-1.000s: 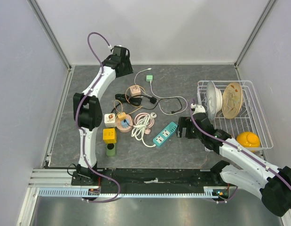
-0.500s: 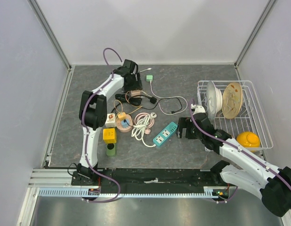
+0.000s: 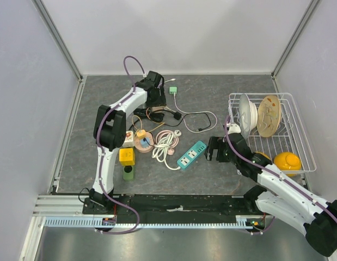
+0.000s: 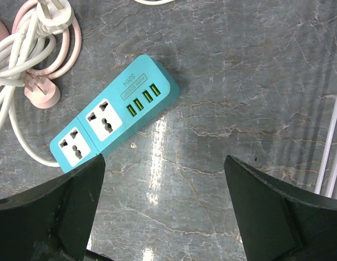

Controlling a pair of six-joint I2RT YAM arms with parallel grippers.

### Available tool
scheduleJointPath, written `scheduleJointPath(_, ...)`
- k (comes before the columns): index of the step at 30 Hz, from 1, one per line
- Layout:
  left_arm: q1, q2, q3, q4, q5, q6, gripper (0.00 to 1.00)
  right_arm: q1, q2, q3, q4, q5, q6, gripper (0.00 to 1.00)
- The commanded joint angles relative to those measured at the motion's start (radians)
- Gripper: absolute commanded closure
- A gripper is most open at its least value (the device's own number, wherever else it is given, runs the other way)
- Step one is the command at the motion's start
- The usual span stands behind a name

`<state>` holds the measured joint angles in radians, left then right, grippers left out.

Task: Insert the plug
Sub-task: Pick up the plug from the center of the board, then adjust the plug.

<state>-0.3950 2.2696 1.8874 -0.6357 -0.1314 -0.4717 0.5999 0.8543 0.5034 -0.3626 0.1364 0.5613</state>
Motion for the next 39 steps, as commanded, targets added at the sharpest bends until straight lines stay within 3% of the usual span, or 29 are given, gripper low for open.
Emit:
scheduleJointPath(1, -0.001, 0.019, 0.059, 0.014, -0.051, -0.008, 0.21, 0.001, -0.018, -0.002, 0.004, 0.000, 0.020, 0.02)
scheduleJointPath(4, -0.002, 0.027, 0.073, 0.013, -0.053, 0.002, 0.28, 0.001, -0.024, -0.002, -0.004, -0.004, 0.020, 0.02)
scheduleJointPath(5, -0.002, 0.022, 0.081, 0.014, -0.059, 0.010, 0.37, 0.001, -0.031, -0.002, -0.010, -0.006, 0.020, 0.02)
scheduleJointPath(10, -0.001, -0.065, 0.084, 0.028, -0.099, 0.059, 0.65, 0.001, -0.047, 0.003, -0.016, 0.002, 0.009, 0.02)
scheduleJointPath(11, -0.001, -0.079, 0.084, 0.030, -0.102, 0.067, 0.75, 0.001, -0.047, 0.004, -0.016, 0.002, 0.006, 0.02)
scheduleJointPath(14, -0.001, -0.157, 0.064, 0.051, -0.105, 0.093, 0.85, 0.001, -0.040, 0.020, -0.016, 0.002, -0.008, 0.02)
scheduleJointPath(18, -0.001, -0.271, 0.013, 0.106, -0.109, 0.125, 0.90, 0.001, -0.032, 0.046, -0.013, 0.002, -0.031, 0.02)
scheduleJointPath(30, -0.050, -0.626, -0.079, 0.122, -0.025, 0.271, 0.91, 0.000, -0.011, 0.181, 0.013, -0.046, -0.070, 0.02)
scheduleJointPath(39, -0.225, -0.909, -0.382, 0.113, -0.045, 0.280, 0.91, 0.000, 0.087, 0.355, 0.079, -0.182, -0.057, 0.02)
